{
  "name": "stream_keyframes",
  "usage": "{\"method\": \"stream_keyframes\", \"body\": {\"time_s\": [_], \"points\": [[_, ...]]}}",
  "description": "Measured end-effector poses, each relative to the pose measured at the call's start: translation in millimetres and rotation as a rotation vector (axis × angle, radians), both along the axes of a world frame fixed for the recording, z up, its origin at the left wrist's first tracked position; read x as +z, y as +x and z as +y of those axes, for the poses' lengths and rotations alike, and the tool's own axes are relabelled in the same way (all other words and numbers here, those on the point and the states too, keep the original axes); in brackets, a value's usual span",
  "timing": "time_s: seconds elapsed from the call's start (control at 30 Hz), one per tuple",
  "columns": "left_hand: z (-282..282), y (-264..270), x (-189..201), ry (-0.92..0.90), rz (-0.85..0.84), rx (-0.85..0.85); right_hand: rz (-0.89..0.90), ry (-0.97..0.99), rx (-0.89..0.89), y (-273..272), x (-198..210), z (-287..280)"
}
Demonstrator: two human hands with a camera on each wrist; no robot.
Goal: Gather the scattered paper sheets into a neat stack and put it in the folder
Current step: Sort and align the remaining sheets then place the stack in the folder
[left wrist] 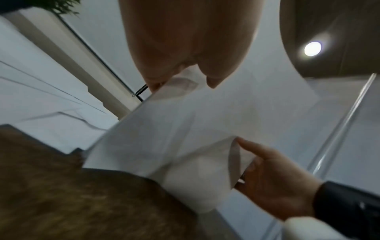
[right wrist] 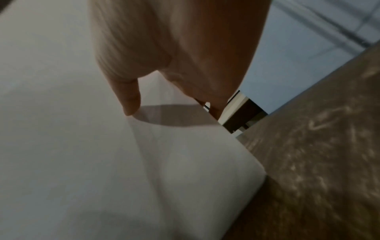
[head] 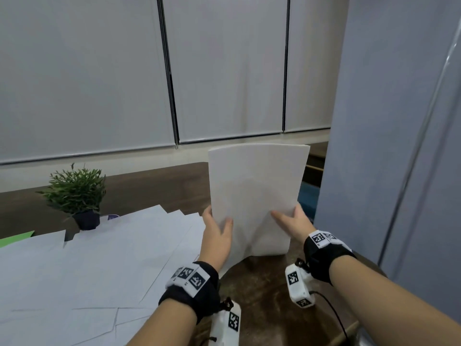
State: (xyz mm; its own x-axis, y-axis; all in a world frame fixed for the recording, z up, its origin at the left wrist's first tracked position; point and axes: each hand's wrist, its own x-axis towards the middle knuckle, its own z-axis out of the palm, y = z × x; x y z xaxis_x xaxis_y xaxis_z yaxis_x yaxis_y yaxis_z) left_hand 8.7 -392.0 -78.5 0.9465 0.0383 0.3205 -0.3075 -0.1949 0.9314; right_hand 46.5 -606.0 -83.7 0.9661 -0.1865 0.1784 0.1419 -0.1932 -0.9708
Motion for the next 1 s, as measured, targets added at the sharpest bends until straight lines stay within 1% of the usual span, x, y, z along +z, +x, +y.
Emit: {"method": "stream_keyframes", "body": {"time_s": [0.07, 0.17, 0.23, 0.3, 0.33, 0.4, 0.47, 0.53, 0.63, 0.7, 0.8, 0.87, 0.93, 1.0], "points": [[-0.6, -3.4, -5.5, 0.097, -0.004, 0.040, 0.011, -0.032, -0.007, -0.1, -6.8, 1.0], [-6.0, -5.2, 1.8, 0.149, -0.068, 0.100, -0.020, -0.026, -0.097, 1.1, -3.8, -2.4], [-12.6, -3.7, 7.3, 0.178, -0.042, 0.097, 0.000, -0.053, -0.131, 0.2, 3.3, -8.1], [-21.0, 3.1, 6.1, 0.208, 0.071, 0.096, 0.112, -0.192, -0.137, -1.9, 11.0, -16.8], [-24.7, 7.9, 2.6, 0.224, 0.151, 0.100, 0.198, -0.271, -0.136, -3.0, 12.9, -21.0], [-30.3, 16.3, -10.0, 0.278, 0.298, 0.083, 0.359, -0.433, -0.122, -4.5, 13.5, -28.2], [-32.7, 20.8, -25.1, 0.363, 0.383, 0.037, 0.489, -0.603, -0.138, -3.3, 6.5, -34.7], [-33.9, 20.3, -39.8, 0.465, 0.426, 0.014, 0.580, -0.669, -0.155, -0.2, -4.1, -38.8], [-37.6, 17.8, -60.8, 0.624, 0.436, -0.013, 0.721, -0.835, -0.184, 0.1, -17.9, -41.7], [-40.5, 17.5, -67.8, 0.686, 0.438, -0.052, 0.762, -0.874, -0.186, 2.1, -23.7, -46.7], [-36.9, 18.1, -66.1, 0.745, 0.427, -0.088, 0.789, -0.859, -0.143, 6.3, -29.6, -54.4], [-26.1, 21.3, -56.5, 0.735, 0.416, -0.078, 0.776, -0.841, -0.167, 13.9, -29.9, -52.7], [-5.8, 26.6, -40.2, 0.642, 0.423, -0.039, 0.682, -0.824, -0.202, 20.6, -20.3, -36.0], [26.1, 34.5, -19.3, 0.534, 0.456, 0.016, 0.540, -0.745, -0.154, 23.1, -2.3, -1.8]]}}
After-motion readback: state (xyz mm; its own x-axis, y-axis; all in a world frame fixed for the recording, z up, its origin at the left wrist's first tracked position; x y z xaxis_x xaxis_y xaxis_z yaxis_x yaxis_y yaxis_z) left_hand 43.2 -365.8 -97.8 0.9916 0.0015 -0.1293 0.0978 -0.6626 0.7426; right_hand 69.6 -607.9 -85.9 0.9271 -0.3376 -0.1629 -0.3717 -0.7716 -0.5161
